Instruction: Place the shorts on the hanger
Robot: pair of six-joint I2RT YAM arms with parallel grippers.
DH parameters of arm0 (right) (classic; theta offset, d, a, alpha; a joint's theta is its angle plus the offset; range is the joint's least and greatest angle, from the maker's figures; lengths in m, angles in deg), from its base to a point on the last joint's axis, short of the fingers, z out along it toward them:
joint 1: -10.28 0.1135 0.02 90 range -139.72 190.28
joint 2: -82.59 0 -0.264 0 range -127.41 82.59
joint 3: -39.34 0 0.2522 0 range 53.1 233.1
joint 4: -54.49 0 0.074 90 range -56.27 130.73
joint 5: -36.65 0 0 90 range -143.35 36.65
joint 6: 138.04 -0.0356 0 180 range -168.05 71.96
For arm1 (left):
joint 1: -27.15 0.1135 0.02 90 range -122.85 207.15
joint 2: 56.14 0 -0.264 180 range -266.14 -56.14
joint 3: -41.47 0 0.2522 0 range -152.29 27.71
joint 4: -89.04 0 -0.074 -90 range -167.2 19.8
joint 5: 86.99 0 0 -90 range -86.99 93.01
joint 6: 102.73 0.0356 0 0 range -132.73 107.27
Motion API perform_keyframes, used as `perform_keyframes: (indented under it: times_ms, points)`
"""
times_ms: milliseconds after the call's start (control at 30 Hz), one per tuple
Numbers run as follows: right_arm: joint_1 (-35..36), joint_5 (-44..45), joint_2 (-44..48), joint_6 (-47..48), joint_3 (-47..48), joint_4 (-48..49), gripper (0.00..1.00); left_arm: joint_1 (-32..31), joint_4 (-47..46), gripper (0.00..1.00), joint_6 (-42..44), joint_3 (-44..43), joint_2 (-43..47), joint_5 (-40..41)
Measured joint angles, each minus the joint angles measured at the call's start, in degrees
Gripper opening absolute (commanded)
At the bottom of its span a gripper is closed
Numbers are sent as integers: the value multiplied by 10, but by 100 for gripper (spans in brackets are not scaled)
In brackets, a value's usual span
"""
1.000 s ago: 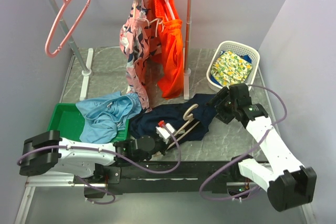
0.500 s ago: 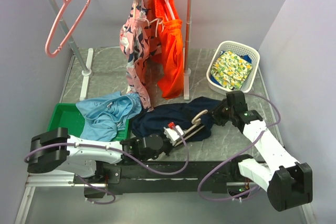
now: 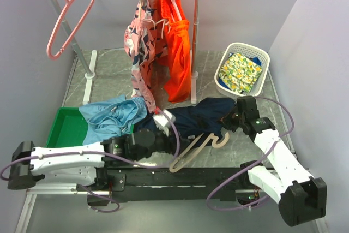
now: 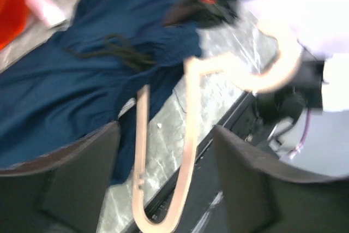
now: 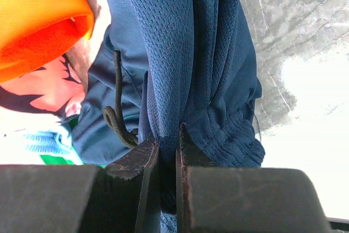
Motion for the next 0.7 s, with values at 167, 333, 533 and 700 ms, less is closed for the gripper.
perform_keyframes:
  times_ms: [167,333,533,700]
  points:
    - [0,0,31,7,5,-13,0,33,120,59,-98,-50,-47,24]
    - [2,15,50,1,19,-30,0,34,209,66,-158,-40,-141,23]
    - [2,24,70,-31,33,-51,0,53,225,74,-185,-40,-175,21]
    - [3,27,69,-46,44,-57,0,70,206,65,-184,-42,-200,10]
